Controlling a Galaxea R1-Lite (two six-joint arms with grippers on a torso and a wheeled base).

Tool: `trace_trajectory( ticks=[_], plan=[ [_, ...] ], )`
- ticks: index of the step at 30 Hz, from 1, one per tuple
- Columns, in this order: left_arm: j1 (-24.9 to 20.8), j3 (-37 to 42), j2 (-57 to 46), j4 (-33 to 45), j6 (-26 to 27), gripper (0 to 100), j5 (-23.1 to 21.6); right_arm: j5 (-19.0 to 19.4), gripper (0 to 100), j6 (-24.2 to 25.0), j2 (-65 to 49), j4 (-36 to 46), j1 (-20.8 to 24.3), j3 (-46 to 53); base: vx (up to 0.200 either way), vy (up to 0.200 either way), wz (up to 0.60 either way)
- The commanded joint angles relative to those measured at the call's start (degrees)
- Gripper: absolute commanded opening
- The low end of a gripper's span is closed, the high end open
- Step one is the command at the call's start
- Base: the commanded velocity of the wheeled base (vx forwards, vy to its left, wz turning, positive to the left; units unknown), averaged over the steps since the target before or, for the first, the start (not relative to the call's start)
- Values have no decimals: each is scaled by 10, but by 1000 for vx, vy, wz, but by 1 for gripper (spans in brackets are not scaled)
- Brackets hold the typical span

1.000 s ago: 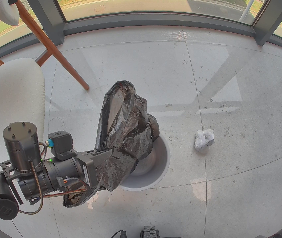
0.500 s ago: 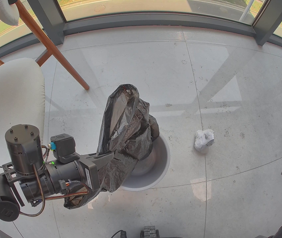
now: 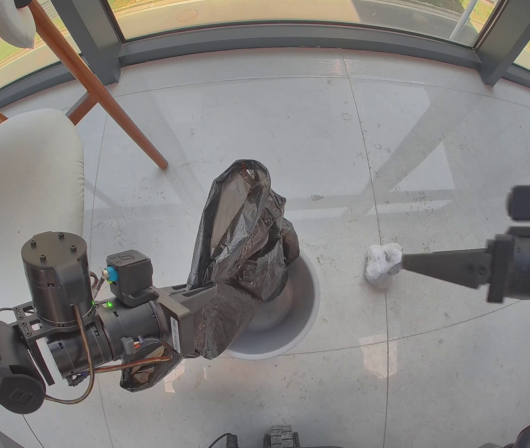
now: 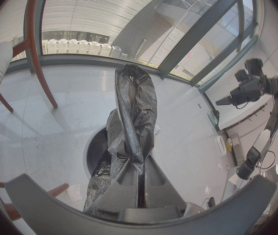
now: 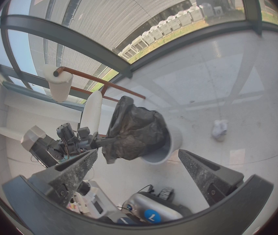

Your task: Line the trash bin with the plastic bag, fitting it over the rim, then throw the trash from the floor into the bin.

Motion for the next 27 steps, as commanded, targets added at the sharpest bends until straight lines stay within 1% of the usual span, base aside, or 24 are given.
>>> trace_trajectory(
  ticks=[1, 2, 4, 5, 6, 7, 9, 13, 20, 24, 27],
  plan=[
    [-2, -13, 16, 3, 40, 0, 10, -15, 100, 78, 185, 5, 91, -121, 0, 0, 0],
    [-2, -15, 22, 3, 51, 0, 11, -23, 100, 98, 202, 5, 104, -138, 0, 0, 0],
    [-2, -16, 31, 0, 62, 0, 11, -25, 100, 132, 229, 6, 120, -162, 0, 0, 0],
    [-2, -18, 34, 0, 63, 0, 11, -26, 100, 153, 243, 6, 126, -173, 0, 0, 0],
    [-3, -19, 35, 0, 64, 0, 11, -27, 100, 162, 250, 5, 128, -177, 0, 0, 0],
    [-3, -25, 36, 1, 65, 0, 11, -31, 100, 185, 272, 5, 135, -191, 0, 0, 0],
    [-3, -32, 37, 3, 65, 0, 13, -39, 100, 207, 294, 6, 143, -213, 0, 0, 0],
    [-3, -40, 51, 1, 62, 0, 13, -57, 100, 215, 321, 6, 149, -233, 0, 0, 0],
    [-2, -49, 58, 0, 62, 0, 13, -59, 100, 219, 345, 6, 142, -259, 0, 0, 0],
    [-2, -45, 58, 0, 62, 0, 13, -60, 100, 219, 352, 13, 126, -263, 0, 0, 0],
    [-2, -47, 58, 0, 62, 0, 14, -60, 100, 219, 361, 26, 102, -284, 0, 0, 0]
  ],
)
